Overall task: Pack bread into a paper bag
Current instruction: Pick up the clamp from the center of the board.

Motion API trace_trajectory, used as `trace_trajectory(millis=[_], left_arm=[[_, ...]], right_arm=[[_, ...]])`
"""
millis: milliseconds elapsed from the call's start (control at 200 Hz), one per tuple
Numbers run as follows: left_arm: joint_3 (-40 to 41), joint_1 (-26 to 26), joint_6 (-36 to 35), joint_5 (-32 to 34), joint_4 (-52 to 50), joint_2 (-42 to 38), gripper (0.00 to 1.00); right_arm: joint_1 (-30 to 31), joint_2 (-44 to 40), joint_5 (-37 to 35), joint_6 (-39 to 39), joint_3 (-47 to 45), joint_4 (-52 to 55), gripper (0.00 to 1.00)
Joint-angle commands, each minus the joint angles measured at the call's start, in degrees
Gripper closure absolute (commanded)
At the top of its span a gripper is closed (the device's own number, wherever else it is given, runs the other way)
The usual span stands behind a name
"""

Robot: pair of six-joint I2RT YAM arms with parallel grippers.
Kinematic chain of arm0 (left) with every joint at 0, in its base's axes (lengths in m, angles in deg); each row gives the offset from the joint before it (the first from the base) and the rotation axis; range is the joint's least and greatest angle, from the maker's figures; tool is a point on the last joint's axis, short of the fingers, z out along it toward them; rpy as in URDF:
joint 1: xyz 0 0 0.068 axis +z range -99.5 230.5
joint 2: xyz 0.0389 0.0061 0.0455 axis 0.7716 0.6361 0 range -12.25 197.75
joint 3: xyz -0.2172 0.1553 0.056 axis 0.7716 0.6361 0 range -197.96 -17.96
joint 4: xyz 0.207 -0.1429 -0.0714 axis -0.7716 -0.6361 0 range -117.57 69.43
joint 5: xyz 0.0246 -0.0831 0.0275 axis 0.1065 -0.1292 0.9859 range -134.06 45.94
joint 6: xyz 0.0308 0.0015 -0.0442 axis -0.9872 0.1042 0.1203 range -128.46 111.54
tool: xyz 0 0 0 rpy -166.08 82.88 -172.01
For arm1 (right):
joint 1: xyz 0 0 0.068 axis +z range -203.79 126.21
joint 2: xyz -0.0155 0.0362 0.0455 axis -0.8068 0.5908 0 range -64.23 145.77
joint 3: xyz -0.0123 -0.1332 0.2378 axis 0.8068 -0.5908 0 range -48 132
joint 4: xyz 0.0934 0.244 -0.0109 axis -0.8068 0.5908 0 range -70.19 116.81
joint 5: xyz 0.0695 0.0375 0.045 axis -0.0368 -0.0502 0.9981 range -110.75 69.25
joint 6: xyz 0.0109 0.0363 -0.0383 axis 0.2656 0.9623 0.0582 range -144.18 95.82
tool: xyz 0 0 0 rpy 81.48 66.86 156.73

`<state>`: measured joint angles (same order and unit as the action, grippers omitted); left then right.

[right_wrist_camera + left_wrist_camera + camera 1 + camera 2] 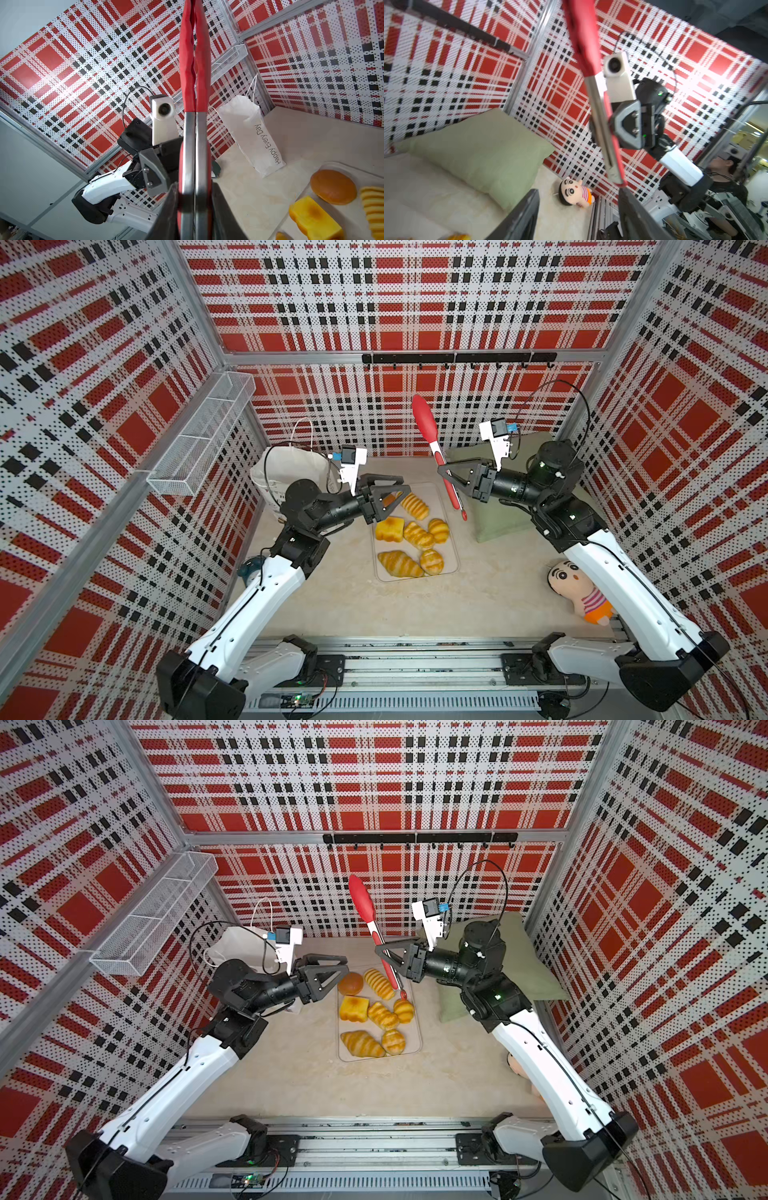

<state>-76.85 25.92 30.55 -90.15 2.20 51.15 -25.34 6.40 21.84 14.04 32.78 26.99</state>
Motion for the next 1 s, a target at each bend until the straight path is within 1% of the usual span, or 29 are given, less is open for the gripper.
trace_trajectory(millis=[0,125,266,451,566,812,867,952,997], left_arm=[[-0.36,-0.73,3.93,-1.61,10.46,0.49,0.35],[-0.53,-0.98,4.28,-1.46,12.63,1.80,0.34],[-1.74,-1.74,5.66,-2.14,16.23,4.64,0.34],[-2.95,-1.70,6.90,-4.55,19.96,8.32,0.34],[-3.44,-1.73,8.16,-4.65,22.57,9.46,0.34],[-6.58,-2.18,8.65,-4.36,24.38,12.09,0.34],[-7.55,-2.41,9.06,-4.47,25.00,13.23,0.36],[-8.83,-2.75,10.13,-4.82,26.13,15.02,0.42],[-9.34,-3.01,10.67,-4.98,26.60,15.80,0.42]], right_arm=[[0.47,-0.68,-0.38,-0.93,-1.73,-2.67,0.96],[0.71,0.20,0.67,-0.17,-2.35,-2.59,0.97],[1.90,0.77,2.17,0.63,-3.25,-4.88,0.97],[2.69,1.00,3.48,0.46,-2.86,-3.96,0.96],[2.89,0.61,3.56,0.46,-3.41,-3.58,0.96],[3.41,1.06,4.09,1.06,-4.40,-3.74,0.96],[3.63,1.27,4.24,1.07,-4.55,-4.08,0.96],[3.81,1.50,4.27,1.40,-4.60,-4.96,0.96],[3.85,1.81,4.55,1.51,-4.26,-5.07,0.96]])
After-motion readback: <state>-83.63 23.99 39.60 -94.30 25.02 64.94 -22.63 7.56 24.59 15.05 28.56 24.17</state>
